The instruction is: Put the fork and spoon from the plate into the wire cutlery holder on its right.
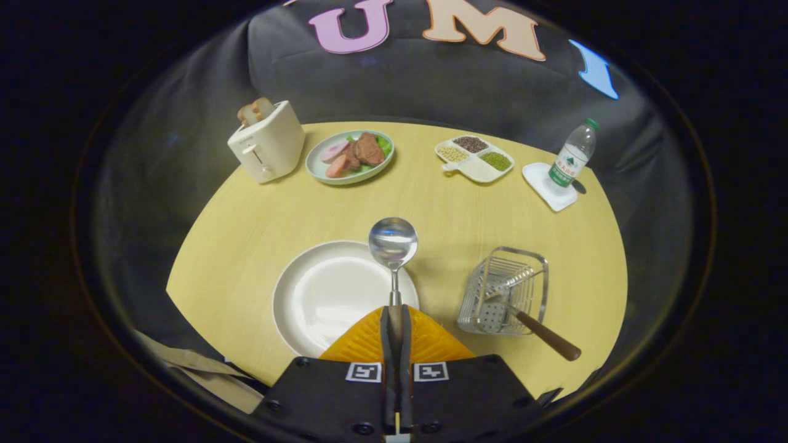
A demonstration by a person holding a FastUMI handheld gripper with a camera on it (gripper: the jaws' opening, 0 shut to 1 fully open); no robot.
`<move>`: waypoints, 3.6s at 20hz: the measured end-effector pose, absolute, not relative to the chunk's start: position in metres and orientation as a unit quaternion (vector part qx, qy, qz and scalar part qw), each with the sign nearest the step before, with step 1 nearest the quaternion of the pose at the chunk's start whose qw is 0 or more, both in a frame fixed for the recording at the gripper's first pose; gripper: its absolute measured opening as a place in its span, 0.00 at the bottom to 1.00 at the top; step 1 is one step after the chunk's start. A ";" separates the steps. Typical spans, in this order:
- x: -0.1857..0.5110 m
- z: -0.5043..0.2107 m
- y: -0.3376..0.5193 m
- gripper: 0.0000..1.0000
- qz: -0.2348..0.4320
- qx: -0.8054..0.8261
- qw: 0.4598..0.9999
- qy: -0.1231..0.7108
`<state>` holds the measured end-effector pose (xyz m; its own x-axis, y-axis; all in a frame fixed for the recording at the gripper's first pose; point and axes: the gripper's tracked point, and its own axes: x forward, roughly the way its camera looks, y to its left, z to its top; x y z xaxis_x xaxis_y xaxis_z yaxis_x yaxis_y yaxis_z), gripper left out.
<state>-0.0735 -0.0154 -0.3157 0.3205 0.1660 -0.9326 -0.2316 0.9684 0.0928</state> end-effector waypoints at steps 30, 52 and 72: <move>-0.066 -0.297 -0.139 0.07 0.114 -0.135 0.678 0.713; -0.064 -0.281 -0.086 0.99 0.091 -0.031 0.801 0.591; -0.058 -0.168 -0.041 0.98 0.039 -0.006 0.965 0.260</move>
<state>-0.0581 -0.0414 -0.1681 0.8615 0.0726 -0.5025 -0.0793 0.9968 0.0080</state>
